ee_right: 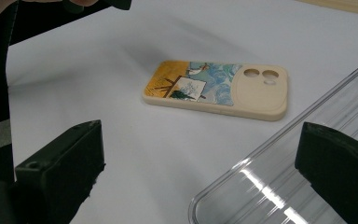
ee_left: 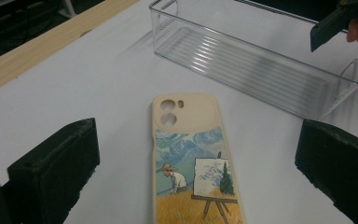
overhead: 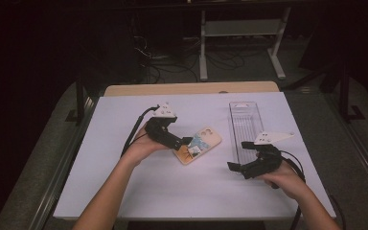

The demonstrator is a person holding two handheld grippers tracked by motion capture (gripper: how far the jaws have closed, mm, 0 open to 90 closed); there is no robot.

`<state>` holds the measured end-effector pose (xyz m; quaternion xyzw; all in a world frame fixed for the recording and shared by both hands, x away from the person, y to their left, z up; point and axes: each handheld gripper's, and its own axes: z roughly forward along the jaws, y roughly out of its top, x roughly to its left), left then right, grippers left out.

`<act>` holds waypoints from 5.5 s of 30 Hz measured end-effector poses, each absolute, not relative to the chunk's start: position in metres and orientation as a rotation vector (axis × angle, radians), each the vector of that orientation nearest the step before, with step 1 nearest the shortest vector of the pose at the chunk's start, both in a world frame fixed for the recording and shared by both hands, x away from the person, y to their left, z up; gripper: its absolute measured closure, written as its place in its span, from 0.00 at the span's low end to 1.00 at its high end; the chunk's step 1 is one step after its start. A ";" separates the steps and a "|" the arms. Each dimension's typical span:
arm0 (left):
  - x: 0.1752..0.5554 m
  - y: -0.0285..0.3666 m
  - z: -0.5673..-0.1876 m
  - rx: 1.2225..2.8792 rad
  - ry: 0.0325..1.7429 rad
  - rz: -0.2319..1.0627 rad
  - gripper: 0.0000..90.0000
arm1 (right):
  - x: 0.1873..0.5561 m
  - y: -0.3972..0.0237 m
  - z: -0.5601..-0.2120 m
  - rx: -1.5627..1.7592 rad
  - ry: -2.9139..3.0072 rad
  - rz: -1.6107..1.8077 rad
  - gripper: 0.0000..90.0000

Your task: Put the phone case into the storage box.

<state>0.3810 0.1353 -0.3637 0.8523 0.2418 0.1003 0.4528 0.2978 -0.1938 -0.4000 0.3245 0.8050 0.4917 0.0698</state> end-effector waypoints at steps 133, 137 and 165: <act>0.389 0.090 -0.453 2.329 0.678 0.257 0.11 | 0.296 -0.194 -0.400 0.961 2.428 1.468 0.01; 0.388 0.090 -0.453 2.322 0.685 0.256 0.11 | 0.297 -0.194 -0.400 0.960 2.426 1.468 0.01; 0.392 0.114 -0.428 2.283 0.668 0.188 0.13 | 0.297 -0.194 -0.400 0.966 2.424 1.472 0.01</act>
